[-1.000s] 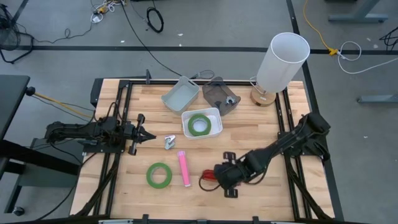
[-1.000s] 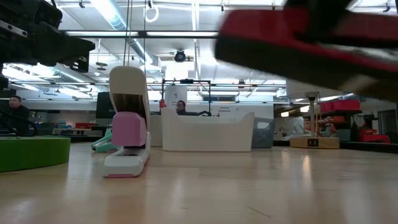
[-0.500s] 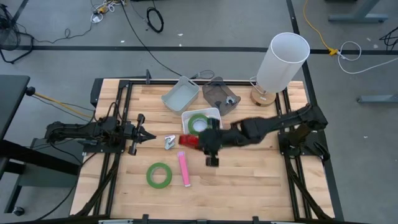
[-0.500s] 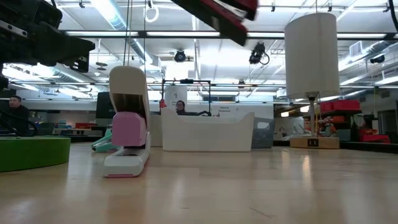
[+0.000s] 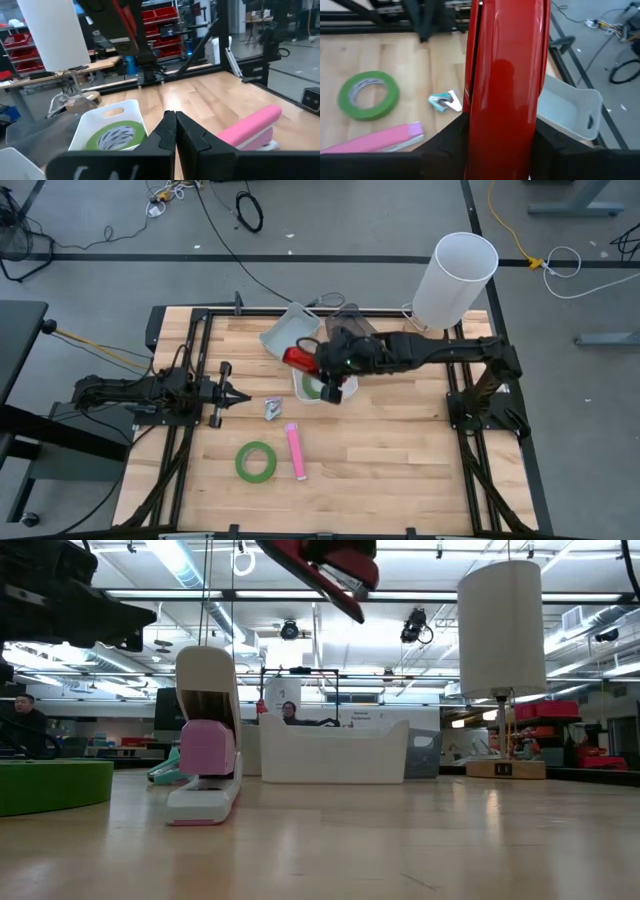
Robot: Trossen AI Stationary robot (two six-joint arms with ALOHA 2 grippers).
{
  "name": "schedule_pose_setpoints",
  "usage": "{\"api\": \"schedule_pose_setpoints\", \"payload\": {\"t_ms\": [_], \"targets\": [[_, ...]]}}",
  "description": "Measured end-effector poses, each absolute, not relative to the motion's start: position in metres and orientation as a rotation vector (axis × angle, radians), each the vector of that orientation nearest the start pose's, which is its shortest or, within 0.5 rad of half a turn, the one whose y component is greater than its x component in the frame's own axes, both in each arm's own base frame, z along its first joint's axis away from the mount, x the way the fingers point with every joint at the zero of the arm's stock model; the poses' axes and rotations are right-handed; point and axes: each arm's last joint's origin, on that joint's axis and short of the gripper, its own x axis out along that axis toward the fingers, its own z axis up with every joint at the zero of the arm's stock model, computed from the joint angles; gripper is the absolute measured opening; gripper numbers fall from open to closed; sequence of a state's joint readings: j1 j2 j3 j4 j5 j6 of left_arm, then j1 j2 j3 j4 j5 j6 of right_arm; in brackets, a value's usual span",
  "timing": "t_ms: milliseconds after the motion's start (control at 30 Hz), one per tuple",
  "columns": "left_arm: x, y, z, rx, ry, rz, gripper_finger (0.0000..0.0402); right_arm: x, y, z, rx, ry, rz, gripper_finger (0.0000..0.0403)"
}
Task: Pick and place Stapler, Stapler remover, tape
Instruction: Put the red stapler into the gray bin
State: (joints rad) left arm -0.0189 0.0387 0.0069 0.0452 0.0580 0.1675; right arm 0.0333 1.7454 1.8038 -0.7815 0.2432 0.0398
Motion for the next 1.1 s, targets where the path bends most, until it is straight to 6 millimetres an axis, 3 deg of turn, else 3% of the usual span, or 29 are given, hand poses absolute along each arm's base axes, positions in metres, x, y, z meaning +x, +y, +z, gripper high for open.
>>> {"api": "schedule_pose_setpoints", "payload": {"t_ms": [367, 700, 1100], "targets": [[0.1, -0.002, 0.167, 0.214, -0.018, -0.033, 0.0007, 0.381, -0.031, 0.378, -0.132, 0.678, -0.242, 0.0151], [0.1, -0.002, 0.168, 0.156, -0.029, -0.025, 0.0007, 0.384, -0.038, 0.383, -0.105, 0.624, -0.271, 0.0151], [0.091, 0.002, 0.213, -0.143, -0.3, 0.076, 0.0007, 0.384, -0.044, 0.383, -0.012, 0.605, -0.292, 0.0151]]}}
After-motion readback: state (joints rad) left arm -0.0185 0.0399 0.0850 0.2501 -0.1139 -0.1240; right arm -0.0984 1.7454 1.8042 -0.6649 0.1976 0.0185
